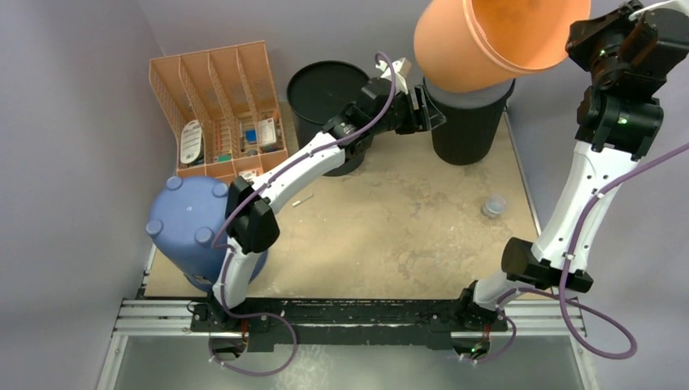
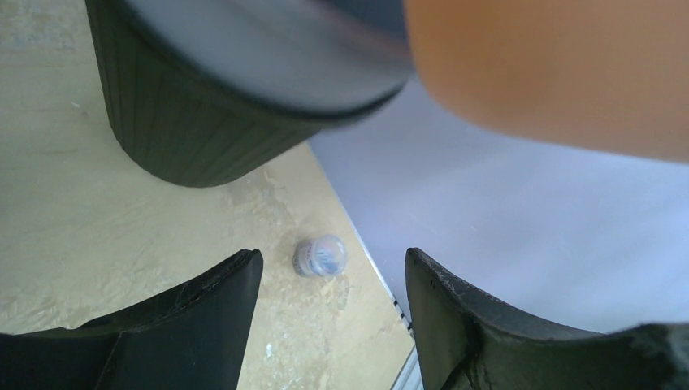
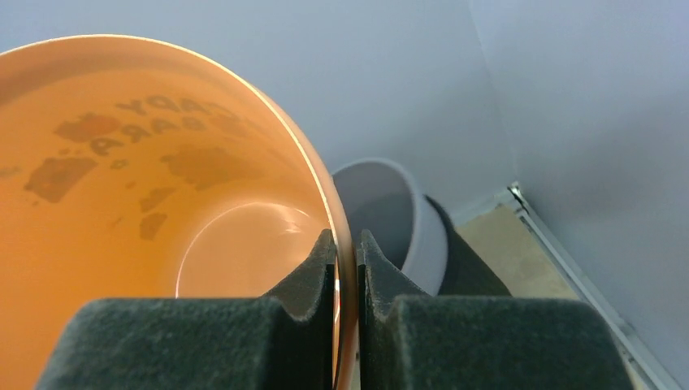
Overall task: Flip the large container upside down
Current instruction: Pick up the container from the container, then place the container at the center of the board.
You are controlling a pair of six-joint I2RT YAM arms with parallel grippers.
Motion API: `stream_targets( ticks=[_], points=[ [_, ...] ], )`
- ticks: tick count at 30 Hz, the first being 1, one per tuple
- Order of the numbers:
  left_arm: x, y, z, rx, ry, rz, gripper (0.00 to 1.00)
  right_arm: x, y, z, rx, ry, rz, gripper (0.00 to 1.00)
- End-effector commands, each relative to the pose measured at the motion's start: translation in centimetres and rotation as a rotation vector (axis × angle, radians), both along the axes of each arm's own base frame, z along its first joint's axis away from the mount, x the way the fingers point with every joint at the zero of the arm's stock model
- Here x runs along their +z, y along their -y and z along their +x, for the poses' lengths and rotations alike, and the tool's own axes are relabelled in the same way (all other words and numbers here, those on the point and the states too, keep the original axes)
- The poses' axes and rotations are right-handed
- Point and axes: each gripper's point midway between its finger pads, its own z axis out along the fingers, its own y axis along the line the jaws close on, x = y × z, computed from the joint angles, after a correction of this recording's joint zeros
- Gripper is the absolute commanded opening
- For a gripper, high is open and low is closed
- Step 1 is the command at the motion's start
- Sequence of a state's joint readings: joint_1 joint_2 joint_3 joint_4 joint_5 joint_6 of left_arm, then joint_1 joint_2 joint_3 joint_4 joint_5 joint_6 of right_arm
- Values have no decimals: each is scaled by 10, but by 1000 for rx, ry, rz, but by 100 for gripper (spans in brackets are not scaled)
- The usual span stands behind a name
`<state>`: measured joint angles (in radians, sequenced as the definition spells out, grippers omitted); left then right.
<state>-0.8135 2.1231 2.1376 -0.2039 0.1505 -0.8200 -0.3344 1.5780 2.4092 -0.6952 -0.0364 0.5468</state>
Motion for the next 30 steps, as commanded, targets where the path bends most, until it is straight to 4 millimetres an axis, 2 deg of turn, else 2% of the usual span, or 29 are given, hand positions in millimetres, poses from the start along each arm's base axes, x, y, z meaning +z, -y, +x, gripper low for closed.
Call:
stream_targets(
  ticks=[1, 4, 8, 10, 12, 18, 19, 21, 24, 26, 30],
  points=[
    [48, -1, -8, -35, 82, -85, 65, 74, -17, -29, 32, 254, -15, 0],
    [51, -2, -14, -59, 98, -88, 65, 92, -18, -42, 16, 293, -51, 0],
    [60, -7, -15, -58, 114, -90, 65, 102, -16, -59, -28, 326, -58, 0],
    [60, -13, -20, -50, 111, -105, 65, 106, -21, -69, -21, 353, -47, 0],
    [59, -30, -24, -6, 100, -146, 65, 105, -30, -73, 23, 344, -47, 0],
    [48, -74, -27, 74, 105, -5, 66, 83, -52, -84, 120, 295, -61, 0],
    [58, -86, -31, 91, 125, -9, 66, 78, -56, -85, 143, 286, -64, 0],
    [64, -105, -38, 131, 152, 12, 66, 64, -66, -83, 201, 251, -49, 0],
    [59, -128, -54, 158, 129, 48, 66, 40, -85, -76, 315, 198, 9, 0],
    [55, -145, -65, 179, 114, 80, 66, 32, -92, -80, 350, 195, 29, 0],
    [57, -181, -82, 243, 129, 133, 70, 5, -98, -82, 379, 139, 45, 0]
  ],
)
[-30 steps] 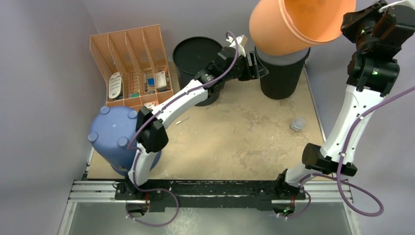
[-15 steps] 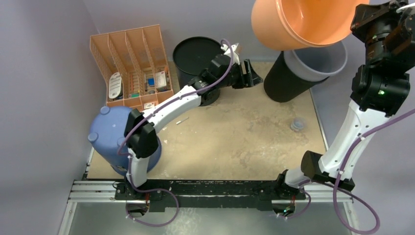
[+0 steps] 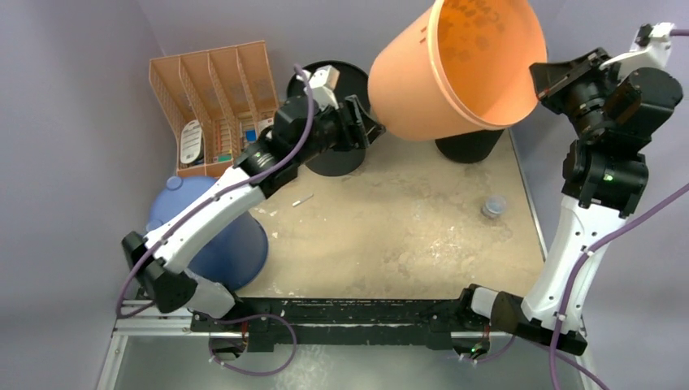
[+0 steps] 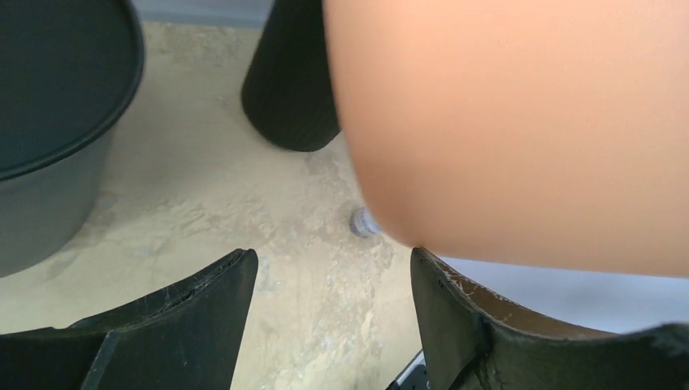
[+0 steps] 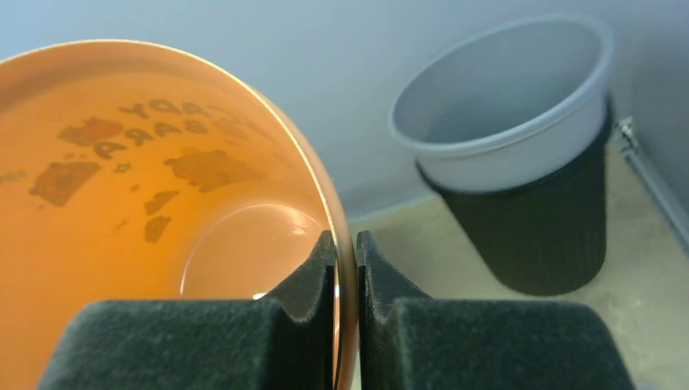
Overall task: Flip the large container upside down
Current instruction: Place the container at the center of the board.
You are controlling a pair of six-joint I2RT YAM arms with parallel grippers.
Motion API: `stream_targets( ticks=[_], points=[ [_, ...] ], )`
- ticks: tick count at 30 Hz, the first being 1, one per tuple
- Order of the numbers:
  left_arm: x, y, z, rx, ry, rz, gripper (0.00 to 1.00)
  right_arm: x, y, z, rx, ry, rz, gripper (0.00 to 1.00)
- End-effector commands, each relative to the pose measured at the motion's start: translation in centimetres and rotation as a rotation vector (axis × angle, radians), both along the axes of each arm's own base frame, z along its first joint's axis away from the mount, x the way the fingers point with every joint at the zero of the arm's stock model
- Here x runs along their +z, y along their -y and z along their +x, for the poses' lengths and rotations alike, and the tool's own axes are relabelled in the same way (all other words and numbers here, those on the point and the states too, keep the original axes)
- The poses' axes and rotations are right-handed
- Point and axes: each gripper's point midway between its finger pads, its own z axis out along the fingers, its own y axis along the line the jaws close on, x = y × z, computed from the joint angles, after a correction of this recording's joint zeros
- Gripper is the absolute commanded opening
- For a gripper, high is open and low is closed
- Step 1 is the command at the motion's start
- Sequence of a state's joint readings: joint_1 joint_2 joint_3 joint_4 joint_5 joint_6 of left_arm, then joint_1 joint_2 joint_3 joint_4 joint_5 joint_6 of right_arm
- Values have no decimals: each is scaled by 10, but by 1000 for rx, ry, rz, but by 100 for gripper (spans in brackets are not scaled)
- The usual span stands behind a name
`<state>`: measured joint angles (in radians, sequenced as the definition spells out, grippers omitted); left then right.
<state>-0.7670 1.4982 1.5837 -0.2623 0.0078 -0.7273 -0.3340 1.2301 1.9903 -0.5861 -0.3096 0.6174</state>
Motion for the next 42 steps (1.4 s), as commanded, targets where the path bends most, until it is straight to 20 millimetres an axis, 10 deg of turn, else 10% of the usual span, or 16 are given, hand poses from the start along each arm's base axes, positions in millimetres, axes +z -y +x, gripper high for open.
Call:
stream_targets(
  ticks=[1, 18, 31, 35, 42],
  points=[
    [2, -41, -16, 83, 28, 77, 70, 10, -22, -15, 96, 73, 2, 0],
    [-63, -155, -18, 341, -111, 366, 71, -141, 18, -31, -111, -354, -108, 0],
    [-77, -181, -2, 433, -165, 368, 71, -249, -35, -29, 27, -517, -39, 0],
    [-72, -179, 0, 446, -183, 338, 71, -262, -75, -20, 84, -536, -27, 0],
    [-44, -184, 3, 495, -150, 273, 71, -274, -83, -9, 76, -523, -37, 0]
  ],
)
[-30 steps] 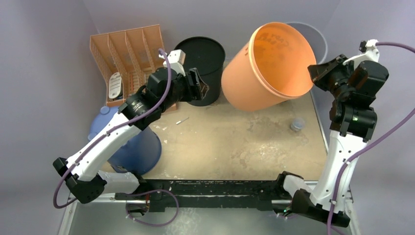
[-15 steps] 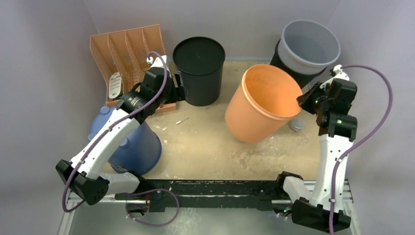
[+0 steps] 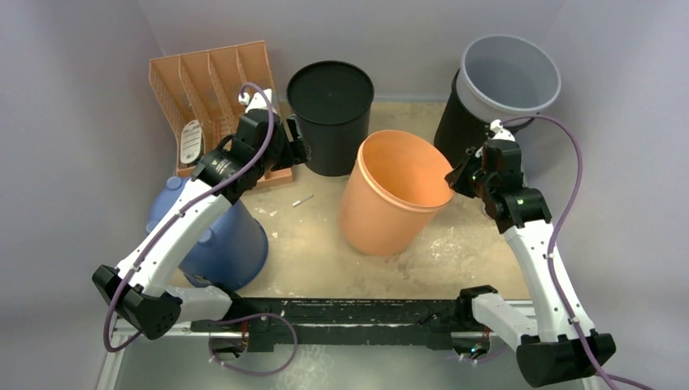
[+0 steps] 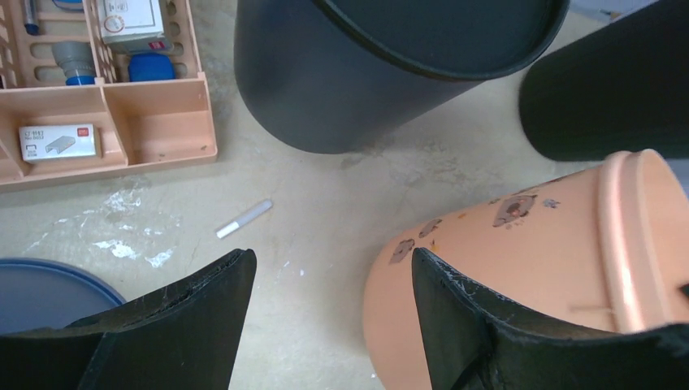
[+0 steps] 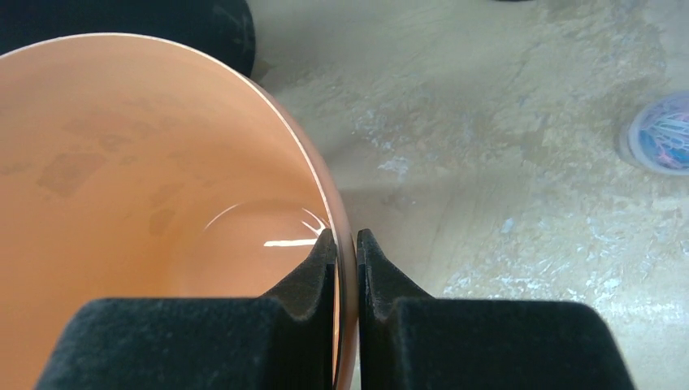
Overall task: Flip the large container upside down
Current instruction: Place the container at the center of the board.
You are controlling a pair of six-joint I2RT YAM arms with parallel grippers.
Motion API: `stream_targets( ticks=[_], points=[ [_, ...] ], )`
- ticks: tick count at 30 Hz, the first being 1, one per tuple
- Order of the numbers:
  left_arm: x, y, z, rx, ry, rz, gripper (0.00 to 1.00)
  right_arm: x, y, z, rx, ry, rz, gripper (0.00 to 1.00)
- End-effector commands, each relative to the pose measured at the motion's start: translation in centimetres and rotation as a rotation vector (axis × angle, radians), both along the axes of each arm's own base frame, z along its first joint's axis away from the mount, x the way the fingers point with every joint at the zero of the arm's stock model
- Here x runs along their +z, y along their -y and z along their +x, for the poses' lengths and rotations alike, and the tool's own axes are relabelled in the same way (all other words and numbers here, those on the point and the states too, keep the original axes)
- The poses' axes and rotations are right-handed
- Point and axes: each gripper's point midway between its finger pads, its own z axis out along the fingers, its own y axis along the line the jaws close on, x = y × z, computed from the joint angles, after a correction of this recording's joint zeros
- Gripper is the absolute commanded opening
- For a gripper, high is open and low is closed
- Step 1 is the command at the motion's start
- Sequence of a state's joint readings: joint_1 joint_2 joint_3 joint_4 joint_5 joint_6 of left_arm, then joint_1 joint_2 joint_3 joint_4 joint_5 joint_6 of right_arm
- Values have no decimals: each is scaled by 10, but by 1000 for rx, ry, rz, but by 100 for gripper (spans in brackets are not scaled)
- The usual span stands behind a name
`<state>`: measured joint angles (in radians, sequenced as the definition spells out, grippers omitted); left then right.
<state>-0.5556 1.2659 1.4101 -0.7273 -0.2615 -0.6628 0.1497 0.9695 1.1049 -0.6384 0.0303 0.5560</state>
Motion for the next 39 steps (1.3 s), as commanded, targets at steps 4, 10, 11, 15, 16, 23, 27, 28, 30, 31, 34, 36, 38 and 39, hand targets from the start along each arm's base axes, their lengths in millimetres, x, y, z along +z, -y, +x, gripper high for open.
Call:
stream_targets(
  ticks=[4, 10, 11, 15, 16, 23, 27, 28, 30, 31, 34, 36, 38, 39],
  points=[
    [44, -4, 11, 63, 119, -89, 71, 24, 5, 20, -94, 164, 24, 0],
    [33, 1, 14, 54, 123, -109, 71, 14, 14, 11, -110, 156, -33, 0],
    [31, 1, 13, 53, 127, -113, 71, 12, 15, 11, -109, 144, -41, 0],
    [22, 1, 14, 59, 127, -123, 71, 11, 14, 10, -95, 141, -50, 9],
    [20, 2, 14, 57, 122, -121, 71, 11, 13, 10, -92, 142, -50, 13],
    [12, 1, 17, 57, 119, -89, 71, 8, 11, 10, -63, 127, -61, 41],
    [19, 0, 18, 55, 135, -84, 71, 24, 19, 6, -82, 145, -103, 78],
    [21, -2, 18, 60, 141, -79, 71, 33, 23, 5, -90, 162, -118, 87],
    [26, -6, 17, 67, 152, -70, 71, 53, 28, 3, -90, 200, -150, 100],
    [28, -7, 16, 70, 158, -66, 71, 63, 29, 3, -80, 219, -166, 100],
    [32, -13, 15, 85, 173, -53, 71, 88, 26, 2, -26, 251, -202, 100],
    [30, -21, 15, 114, 171, -23, 71, 108, 17, 3, 46, 296, -205, 100],
    [20, -35, 15, 179, 153, 34, 71, 129, -14, 3, 251, 379, -187, 100],
    [13, -43, 16, 210, 143, 67, 72, 134, -29, 2, 344, 400, -173, 100]
  ],
)
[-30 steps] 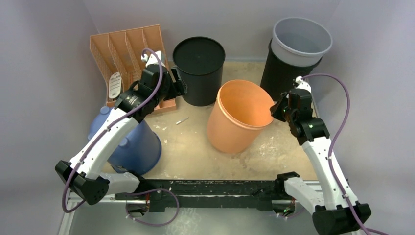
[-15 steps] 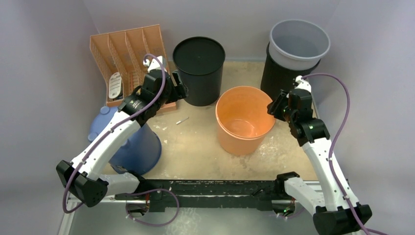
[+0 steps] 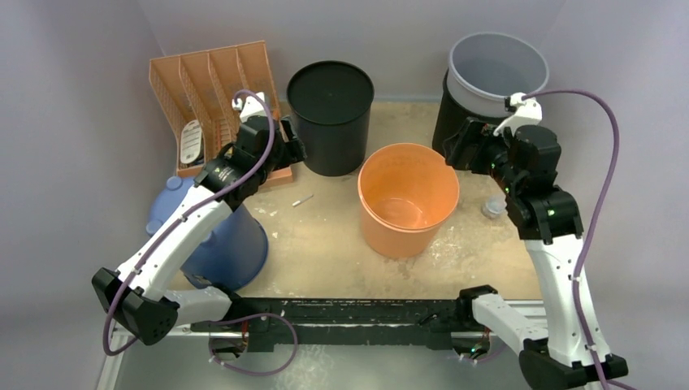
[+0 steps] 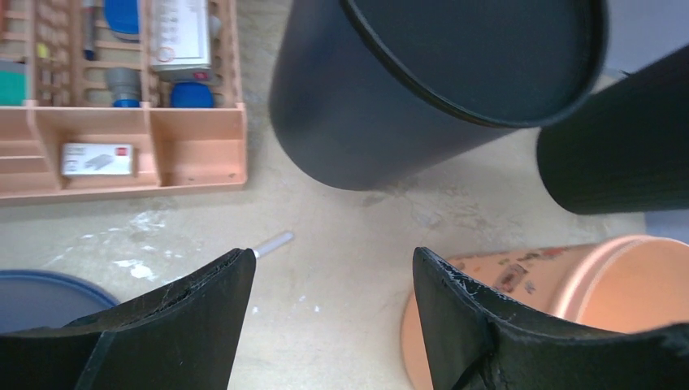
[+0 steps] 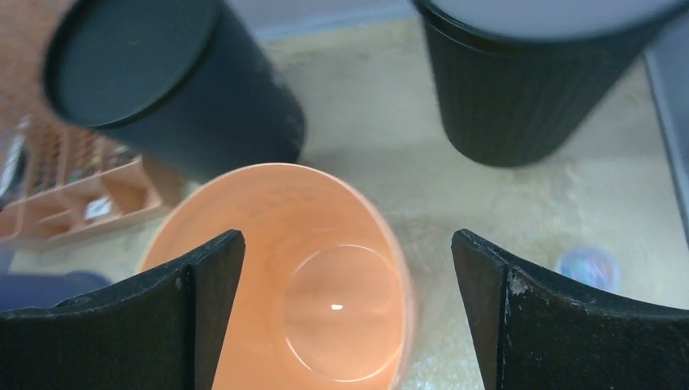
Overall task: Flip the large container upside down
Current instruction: Place the container at the center of the board, then turn the container upside down at the center of the board.
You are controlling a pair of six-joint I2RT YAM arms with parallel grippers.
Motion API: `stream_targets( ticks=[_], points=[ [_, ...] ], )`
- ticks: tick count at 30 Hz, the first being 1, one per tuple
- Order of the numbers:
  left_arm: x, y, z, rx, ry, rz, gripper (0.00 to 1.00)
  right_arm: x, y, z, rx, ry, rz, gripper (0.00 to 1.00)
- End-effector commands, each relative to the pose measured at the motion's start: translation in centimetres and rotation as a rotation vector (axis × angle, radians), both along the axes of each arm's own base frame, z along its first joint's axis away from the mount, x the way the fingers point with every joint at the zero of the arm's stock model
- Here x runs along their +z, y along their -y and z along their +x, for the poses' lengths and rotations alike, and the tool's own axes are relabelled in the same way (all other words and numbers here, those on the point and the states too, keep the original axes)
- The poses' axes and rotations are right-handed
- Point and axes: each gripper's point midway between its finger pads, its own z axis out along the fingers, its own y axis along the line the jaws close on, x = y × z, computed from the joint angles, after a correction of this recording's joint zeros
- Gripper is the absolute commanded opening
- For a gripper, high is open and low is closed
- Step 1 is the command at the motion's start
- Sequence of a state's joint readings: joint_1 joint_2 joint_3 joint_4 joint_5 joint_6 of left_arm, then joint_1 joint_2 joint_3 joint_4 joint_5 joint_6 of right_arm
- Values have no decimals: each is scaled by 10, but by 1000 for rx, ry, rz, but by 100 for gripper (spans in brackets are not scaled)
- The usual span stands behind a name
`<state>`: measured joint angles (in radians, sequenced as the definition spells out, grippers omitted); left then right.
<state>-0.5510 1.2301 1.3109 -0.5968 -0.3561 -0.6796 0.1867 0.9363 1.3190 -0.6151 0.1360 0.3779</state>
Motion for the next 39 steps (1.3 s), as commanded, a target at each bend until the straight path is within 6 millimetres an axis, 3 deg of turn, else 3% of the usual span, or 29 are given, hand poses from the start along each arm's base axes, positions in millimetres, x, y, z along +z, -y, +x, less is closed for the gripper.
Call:
stream_targets(
  ticks=[1, 5, 13, 21, 25, 31, 35, 38, 39],
  points=[
    [10, -36, 2, 145, 44, 102, 72, 31, -53, -3, 383, 79, -57, 100],
    [-8, -50, 1, 194, 2, 180, 71, 13, -93, -7, 516, 22, -70, 100],
    [-12, -48, 4, 169, -52, 174, 70, -31, -179, -40, 742, -109, -161, 100],
    [-14, -74, 13, 175, -79, 104, 70, -73, -218, -69, 847, -225, -185, 100],
    [-16, -74, 12, 169, -83, 102, 70, -95, -218, -70, 817, -283, -226, 94],
    [-21, -74, 10, 165, -85, 101, 70, -107, -216, -69, 803, -304, -237, 66],
    [-26, -76, 10, 161, -92, 119, 70, -116, -221, -63, 798, -292, -237, 38],
    [-27, -77, 8, 166, -94, 118, 70, -106, -224, -56, 771, -271, -226, 3],
    [-26, -77, 7, 165, -88, 116, 70, -98, -225, -53, 753, -259, -213, 0]
  ],
)
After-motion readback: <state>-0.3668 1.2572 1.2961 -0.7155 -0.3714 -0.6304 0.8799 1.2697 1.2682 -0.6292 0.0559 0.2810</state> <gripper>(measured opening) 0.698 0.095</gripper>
